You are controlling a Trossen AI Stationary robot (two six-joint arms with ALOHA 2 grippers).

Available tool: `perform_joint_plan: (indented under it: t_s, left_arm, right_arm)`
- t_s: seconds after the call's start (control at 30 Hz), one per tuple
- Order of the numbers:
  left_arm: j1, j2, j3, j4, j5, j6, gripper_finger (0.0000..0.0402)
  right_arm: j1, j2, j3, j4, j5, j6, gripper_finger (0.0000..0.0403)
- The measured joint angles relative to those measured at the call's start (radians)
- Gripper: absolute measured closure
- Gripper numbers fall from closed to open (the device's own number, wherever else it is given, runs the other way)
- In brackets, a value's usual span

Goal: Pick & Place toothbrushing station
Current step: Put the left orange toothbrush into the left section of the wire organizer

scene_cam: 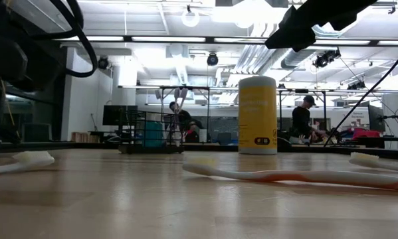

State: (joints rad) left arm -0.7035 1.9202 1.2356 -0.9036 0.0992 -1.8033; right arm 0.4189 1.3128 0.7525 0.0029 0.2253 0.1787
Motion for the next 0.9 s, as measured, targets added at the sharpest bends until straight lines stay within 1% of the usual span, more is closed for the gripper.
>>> perform_joint_plan:
  t_s: [0.1,0.33,0.43,0.9]
  left_arm:
    - [0.006,0.0,-0.001,-0.001,-0.029,0.029,0.0354]
    - [0.034,0.0,-0.001,-0.006,-0.055,0.094,0.0309]
    - [0.043,0.0,-0.001,-0.012,-0.058,0.108,0.0297]
    - [0.054,0.0,-0.001,-0.003,-0.122,0.166,0.0292]
  right_arm:
    - [0.0,0.0,0.0,0.0,0.0,0.0,0.0165]
    - [0.0,0.0,0.0,0.0,0.0,0.0,0.0165]
    - [0.0,0.0,0.0,0.0,0.0,0.0,0.0165]
    - [0.0,0.0,0.0,0.0,0.0,0.0,0.0165]
